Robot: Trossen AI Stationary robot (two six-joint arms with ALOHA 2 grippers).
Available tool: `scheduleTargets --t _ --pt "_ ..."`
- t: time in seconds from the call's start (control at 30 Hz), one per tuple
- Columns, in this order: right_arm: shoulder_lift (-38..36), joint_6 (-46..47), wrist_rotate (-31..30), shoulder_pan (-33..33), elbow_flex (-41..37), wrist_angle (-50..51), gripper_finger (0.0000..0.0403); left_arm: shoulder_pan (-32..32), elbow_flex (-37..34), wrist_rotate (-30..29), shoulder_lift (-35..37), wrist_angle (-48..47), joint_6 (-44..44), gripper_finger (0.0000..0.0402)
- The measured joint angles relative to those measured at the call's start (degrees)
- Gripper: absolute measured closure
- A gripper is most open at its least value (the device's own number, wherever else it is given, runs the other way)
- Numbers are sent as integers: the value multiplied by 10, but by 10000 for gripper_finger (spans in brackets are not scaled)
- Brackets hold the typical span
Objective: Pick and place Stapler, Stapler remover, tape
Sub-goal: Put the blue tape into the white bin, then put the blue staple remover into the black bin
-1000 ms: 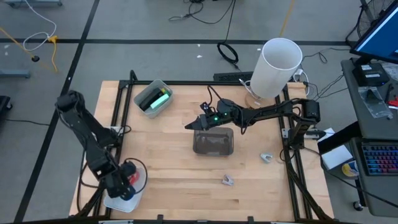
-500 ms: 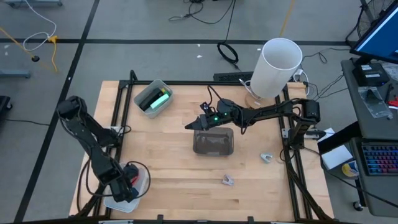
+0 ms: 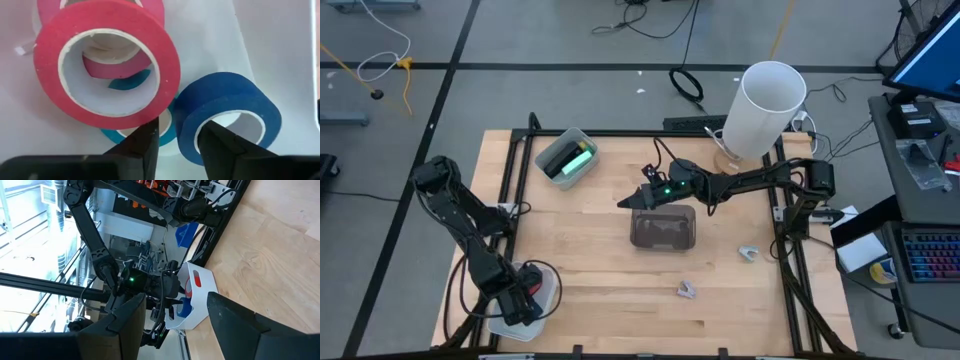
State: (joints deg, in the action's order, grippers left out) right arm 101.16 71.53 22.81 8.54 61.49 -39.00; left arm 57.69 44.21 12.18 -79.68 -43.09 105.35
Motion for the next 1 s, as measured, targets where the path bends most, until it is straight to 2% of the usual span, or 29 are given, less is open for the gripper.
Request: scheduleTargets --t 0.3,0.57,0.77,1.0 --pt "0 0 0 0 0 0 198 0 0 33 7 22 3 253" --pt "0 -4 0 0 0 0 196 0 0 22 55 29 43 252" --pt "0 -6 0 0 0 0 195 0 0 -54 108 26 62 252" --pt "0 -15 14 0 0 0 198 -1 1 -219 174 0 34 263"
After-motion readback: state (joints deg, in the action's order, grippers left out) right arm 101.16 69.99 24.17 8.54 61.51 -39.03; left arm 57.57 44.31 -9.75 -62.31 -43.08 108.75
